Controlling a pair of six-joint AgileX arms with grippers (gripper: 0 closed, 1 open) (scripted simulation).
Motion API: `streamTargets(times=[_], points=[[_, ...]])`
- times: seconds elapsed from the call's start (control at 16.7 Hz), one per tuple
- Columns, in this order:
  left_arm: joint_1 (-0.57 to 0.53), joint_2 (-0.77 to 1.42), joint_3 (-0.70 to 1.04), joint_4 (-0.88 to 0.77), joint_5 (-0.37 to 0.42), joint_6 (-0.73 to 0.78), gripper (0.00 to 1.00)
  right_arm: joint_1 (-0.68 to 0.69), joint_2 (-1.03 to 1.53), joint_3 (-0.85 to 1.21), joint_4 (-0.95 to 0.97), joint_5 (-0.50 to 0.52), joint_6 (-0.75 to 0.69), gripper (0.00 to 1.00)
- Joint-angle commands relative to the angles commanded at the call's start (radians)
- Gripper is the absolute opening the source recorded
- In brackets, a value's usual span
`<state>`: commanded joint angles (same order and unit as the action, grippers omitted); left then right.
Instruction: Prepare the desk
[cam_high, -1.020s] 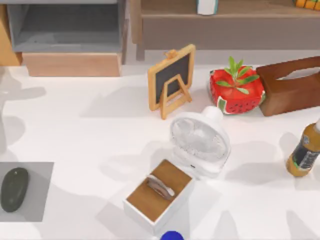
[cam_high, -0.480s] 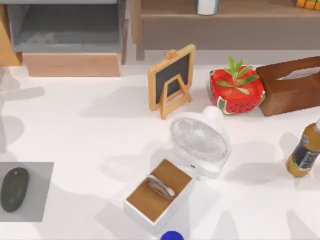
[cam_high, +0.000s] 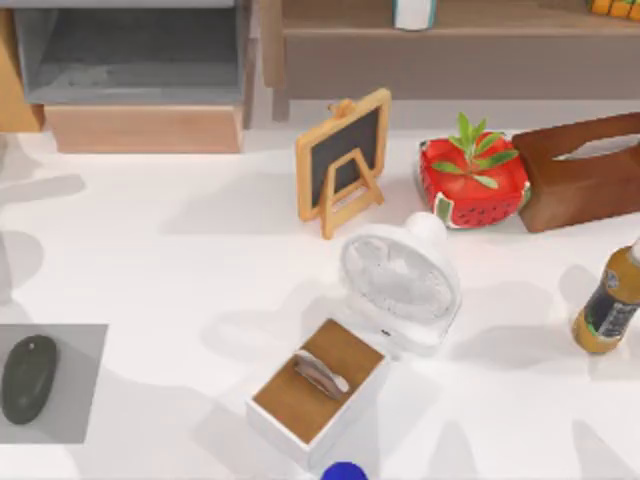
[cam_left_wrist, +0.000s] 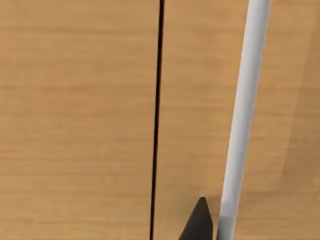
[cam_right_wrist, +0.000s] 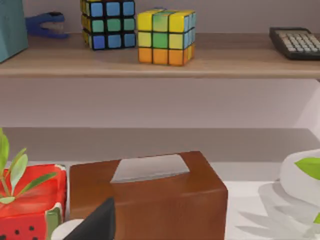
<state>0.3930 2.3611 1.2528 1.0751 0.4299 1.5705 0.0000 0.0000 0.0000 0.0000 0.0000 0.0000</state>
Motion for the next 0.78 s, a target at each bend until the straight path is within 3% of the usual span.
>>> streamTargets(times=[0.42, 0.78], points=[[0.009, 0.014, -0.02, -0.007, 0.001, -0.005, 1.0, 0.0, 0.0, 0.0, 0.0, 0.0, 0.0, 1.0], [0.035, -0.039, -0.137, 0.052, 0.027, -0.003, 1.0, 0.0, 0.0, 0.0, 0.0, 0.0, 0.0, 1.0]])
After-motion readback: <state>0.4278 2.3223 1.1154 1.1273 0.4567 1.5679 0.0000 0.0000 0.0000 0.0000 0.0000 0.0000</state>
